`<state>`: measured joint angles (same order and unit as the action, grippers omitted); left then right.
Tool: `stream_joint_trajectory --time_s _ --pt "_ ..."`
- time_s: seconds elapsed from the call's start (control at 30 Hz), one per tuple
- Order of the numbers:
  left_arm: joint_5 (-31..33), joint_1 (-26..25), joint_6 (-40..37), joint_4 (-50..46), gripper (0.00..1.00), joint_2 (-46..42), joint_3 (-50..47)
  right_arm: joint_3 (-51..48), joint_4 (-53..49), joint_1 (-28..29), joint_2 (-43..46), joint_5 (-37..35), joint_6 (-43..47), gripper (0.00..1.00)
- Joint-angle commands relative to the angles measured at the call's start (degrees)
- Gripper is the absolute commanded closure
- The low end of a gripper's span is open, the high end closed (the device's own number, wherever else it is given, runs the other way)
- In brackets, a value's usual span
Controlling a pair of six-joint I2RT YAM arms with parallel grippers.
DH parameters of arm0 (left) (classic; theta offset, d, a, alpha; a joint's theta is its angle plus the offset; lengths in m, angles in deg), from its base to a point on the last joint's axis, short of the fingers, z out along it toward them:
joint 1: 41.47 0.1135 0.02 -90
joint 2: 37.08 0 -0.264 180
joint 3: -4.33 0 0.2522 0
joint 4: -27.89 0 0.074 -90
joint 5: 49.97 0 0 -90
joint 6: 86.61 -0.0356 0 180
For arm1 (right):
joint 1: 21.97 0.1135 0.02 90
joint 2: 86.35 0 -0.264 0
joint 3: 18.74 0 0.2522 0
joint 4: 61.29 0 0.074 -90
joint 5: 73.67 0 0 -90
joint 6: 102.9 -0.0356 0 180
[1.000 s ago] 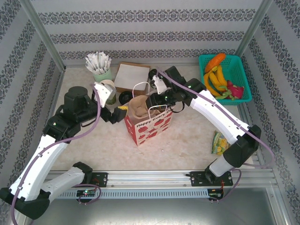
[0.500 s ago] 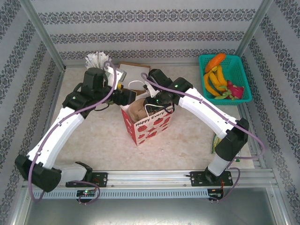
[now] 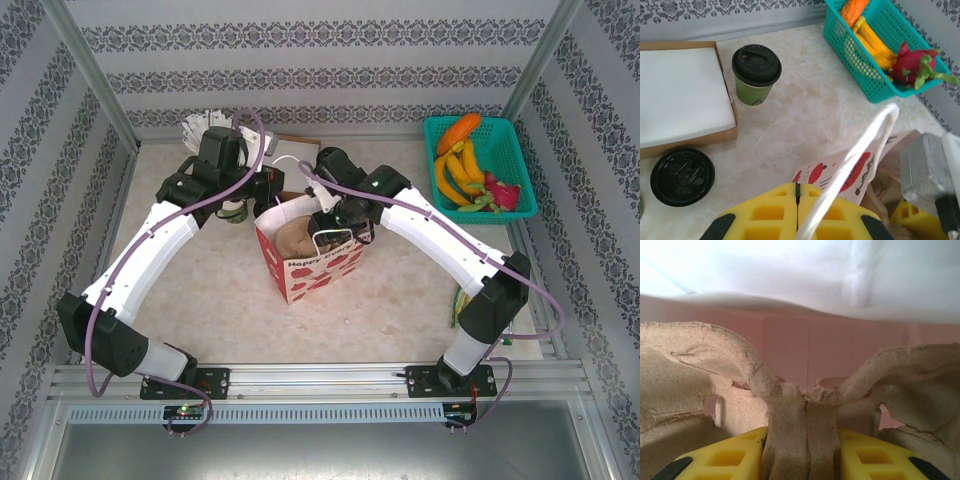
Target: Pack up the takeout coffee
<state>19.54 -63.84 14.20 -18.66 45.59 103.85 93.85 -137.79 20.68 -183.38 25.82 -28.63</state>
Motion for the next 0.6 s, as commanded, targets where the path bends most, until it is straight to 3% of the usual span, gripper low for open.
stream_joint_trajectory --time_s 0.0,0.17,0.4,0.57 --pt "0.3 0.5 2.9 4.3 0.99 -0.9 1.0 -0.8 -3.5 0.7 0.6 1.6 1.3 0.64" --pt "-5.2 0.4 1.8 6.6 0.99 -1.2 -0.3 1.0 -4.8 0.8 -2.2 3.5 0.6 0.64" --pt "-4.2 0.4 1.5 6.8 0.99 -1.8 -1.3 1.9 -6.4 0.6 -4.1 4.3 1.4 0.64" --pt "-7.6 0.4 1.4 10.4 0.99 -2.9 -3.5 2.0 -6.3 0.4 -6.2 4.2 1.1 0.64"
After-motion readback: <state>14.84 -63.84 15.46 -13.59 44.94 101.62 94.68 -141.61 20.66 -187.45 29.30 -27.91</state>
